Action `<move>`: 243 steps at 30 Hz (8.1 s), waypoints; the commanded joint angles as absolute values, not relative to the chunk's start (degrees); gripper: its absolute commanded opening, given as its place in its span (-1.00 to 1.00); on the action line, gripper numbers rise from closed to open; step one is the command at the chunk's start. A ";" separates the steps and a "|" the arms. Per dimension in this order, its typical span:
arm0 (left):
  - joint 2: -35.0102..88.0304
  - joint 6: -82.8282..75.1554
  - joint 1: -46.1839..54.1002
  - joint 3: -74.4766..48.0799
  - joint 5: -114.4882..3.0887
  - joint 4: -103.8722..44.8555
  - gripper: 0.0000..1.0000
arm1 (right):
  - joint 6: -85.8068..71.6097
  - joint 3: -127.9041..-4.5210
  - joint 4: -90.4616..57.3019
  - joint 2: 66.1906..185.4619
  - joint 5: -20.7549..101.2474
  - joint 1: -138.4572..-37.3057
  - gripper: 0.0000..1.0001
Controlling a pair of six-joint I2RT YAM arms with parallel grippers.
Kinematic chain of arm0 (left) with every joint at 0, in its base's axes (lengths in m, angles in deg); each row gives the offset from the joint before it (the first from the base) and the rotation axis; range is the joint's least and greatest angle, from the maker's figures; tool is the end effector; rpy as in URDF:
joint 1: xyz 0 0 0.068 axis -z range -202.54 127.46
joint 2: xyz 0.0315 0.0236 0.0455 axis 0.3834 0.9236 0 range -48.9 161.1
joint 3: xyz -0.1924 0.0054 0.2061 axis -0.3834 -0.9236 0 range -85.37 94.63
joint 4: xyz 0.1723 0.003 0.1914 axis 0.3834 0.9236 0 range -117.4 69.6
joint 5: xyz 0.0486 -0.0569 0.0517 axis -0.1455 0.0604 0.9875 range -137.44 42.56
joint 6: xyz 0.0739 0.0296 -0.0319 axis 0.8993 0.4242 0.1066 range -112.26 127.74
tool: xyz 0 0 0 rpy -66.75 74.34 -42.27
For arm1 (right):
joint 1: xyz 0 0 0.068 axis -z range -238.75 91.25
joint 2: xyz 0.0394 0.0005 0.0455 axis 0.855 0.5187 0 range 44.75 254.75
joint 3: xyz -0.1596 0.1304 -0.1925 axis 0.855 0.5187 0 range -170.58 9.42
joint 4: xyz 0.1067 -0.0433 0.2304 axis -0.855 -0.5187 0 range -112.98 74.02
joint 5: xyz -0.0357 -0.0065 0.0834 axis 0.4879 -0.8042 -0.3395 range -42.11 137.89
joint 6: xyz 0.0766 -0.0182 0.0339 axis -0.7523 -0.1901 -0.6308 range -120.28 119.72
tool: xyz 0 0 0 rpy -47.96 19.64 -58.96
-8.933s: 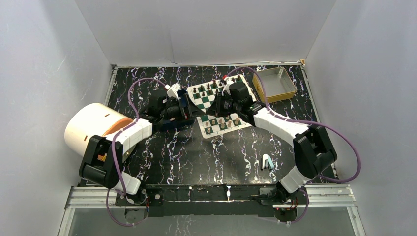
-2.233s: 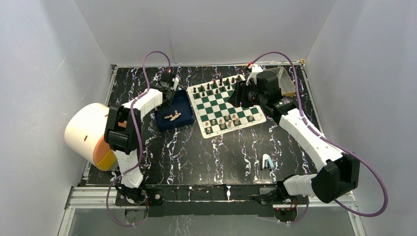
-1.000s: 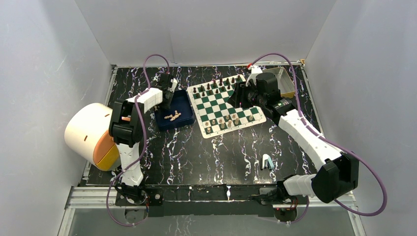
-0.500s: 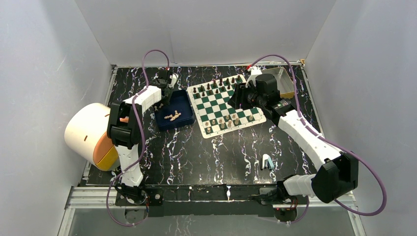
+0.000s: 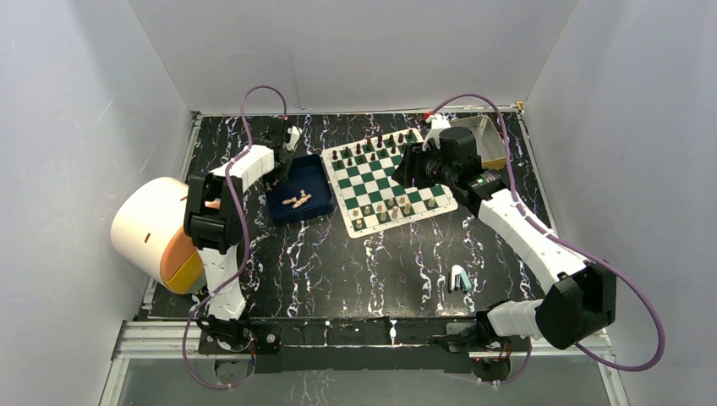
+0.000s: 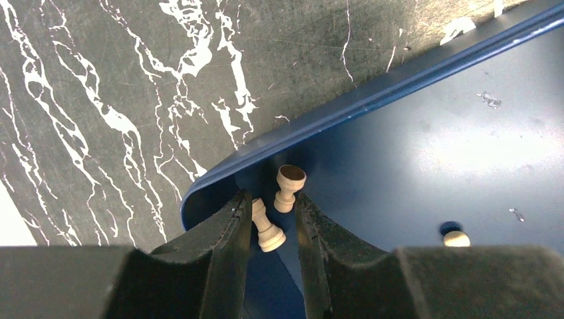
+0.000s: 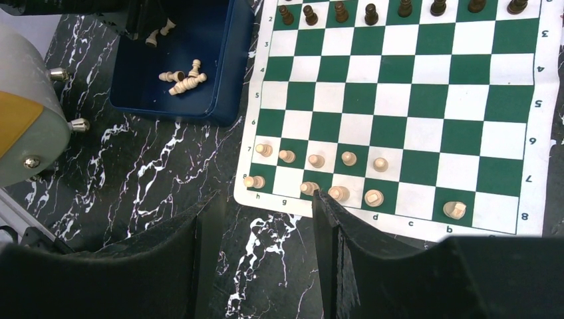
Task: Set up the chess pieces on the board
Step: Pick up the chess piece from the storage box, then place the chess piece on the chessboard.
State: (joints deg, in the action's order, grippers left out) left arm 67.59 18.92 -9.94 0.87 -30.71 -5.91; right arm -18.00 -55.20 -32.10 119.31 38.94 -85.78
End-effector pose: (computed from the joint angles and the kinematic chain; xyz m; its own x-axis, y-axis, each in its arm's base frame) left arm 0.4644 -0.0816 0.1738 -0.7450 0.3568 -0.5636 0.1829 0.9218 0.3418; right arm 0.2872 0.1597 0.3293 -0.5473 0.0584 -0.8349 -0.4271 0.8385 0.3385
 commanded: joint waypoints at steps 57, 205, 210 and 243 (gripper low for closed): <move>52.40 -14.39 -10.41 -0.75 -69.62 -8.17 -0.90 | -15.74 -48.87 -13.63 115.13 30.28 -86.13 0.23; 18.66 0.45 -3.81 -31.16 -58.00 -20.84 0.87 | -9.03 -94.91 -74.96 160.80 39.56 -75.39 -0.77; 18.25 0.62 -3.81 -31.06 -57.80 -20.64 0.87 | -9.01 -95.62 -74.97 163.82 40.67 -75.42 -0.76; 17.73 0.80 -3.77 -30.99 -56.63 -19.81 0.88 | -13.20 -102.04 -74.82 173.88 46.86 -77.70 -0.55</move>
State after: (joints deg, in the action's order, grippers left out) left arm 19.81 -0.09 -3.97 -31.39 -57.24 -19.61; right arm -12.34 -98.50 -73.35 173.17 44.29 -77.21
